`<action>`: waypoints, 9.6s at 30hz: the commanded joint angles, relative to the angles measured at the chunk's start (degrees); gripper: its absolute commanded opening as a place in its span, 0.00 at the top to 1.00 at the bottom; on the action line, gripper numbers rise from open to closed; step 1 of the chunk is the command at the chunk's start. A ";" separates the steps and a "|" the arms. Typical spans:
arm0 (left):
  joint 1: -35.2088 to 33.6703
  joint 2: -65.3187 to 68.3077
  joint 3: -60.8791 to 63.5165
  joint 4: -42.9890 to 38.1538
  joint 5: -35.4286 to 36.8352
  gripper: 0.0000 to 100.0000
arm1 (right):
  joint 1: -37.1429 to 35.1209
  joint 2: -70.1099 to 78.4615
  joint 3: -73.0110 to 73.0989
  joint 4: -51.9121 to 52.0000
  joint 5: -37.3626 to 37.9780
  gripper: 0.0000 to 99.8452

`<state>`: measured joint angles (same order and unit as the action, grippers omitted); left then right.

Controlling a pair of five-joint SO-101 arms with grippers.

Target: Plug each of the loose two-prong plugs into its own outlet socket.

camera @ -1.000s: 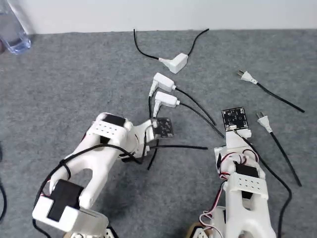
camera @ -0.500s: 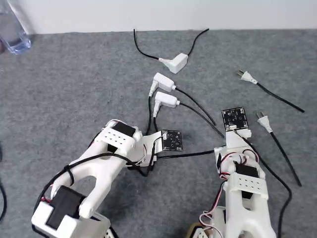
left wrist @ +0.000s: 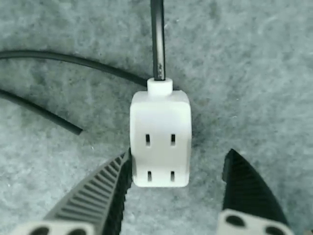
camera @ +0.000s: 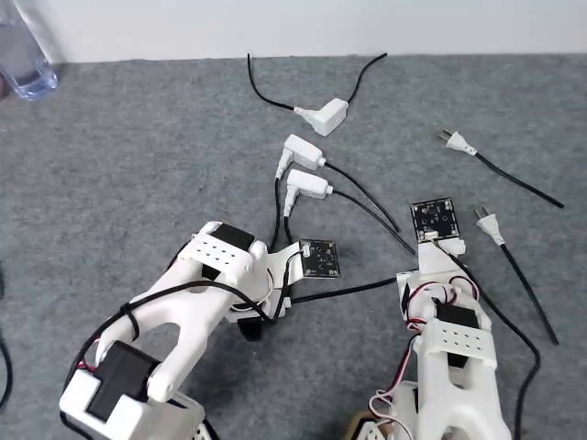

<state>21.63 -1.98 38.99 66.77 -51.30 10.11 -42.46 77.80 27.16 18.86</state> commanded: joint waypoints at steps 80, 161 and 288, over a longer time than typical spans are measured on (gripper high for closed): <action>-38.15 -63.47 45.76 -15.82 29.80 0.72 | 22.81 90.24 -138.64 48.57 31.47 0.83; -36.40 -63.47 46.02 -15.91 29.80 0.72 | 4.35 20.79 -92.22 75.82 38.51 0.99; -36.31 -63.47 46.37 -16.70 29.89 0.72 | 12.26 36.70 -32.09 24.92 106.11 0.79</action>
<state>-15.12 -64.66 85.67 51.82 -20.97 24.26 -7.38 48.88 53.27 125.41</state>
